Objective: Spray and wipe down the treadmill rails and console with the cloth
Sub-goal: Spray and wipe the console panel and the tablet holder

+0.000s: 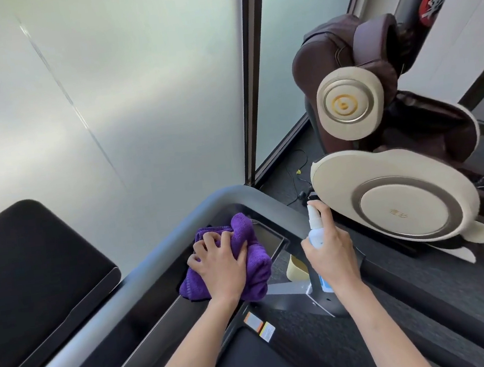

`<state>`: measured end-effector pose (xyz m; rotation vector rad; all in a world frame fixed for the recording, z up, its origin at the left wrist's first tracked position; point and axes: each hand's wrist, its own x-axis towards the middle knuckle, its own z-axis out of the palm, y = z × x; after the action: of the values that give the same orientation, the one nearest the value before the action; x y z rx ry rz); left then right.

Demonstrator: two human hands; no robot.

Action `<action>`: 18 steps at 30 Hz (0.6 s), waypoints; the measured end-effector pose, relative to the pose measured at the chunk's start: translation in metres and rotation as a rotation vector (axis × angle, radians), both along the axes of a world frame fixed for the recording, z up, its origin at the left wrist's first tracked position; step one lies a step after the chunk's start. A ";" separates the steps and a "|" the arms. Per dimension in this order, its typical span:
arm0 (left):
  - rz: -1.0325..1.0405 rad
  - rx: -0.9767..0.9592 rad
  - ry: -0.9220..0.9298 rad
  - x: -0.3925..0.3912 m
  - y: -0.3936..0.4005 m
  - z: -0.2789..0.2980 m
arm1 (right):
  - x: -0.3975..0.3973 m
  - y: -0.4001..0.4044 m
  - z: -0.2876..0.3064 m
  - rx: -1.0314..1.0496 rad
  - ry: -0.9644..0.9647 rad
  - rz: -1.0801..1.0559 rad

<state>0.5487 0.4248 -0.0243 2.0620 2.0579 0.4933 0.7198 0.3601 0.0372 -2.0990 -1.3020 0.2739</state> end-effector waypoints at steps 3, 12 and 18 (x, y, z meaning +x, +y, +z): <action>0.005 0.018 -0.012 0.001 0.000 -0.001 | 0.005 -0.017 -0.003 -0.009 0.015 -0.030; 0.032 0.084 -0.050 0.005 -0.006 -0.003 | 0.015 -0.050 -0.007 -0.049 0.160 -0.101; 0.136 0.137 -0.234 0.013 -0.004 -0.002 | 0.015 -0.051 -0.002 -0.073 0.168 -0.088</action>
<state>0.5620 0.4213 -0.0261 1.8373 2.0826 0.8765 0.7348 0.3090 0.0351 -2.1373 -1.1142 0.4549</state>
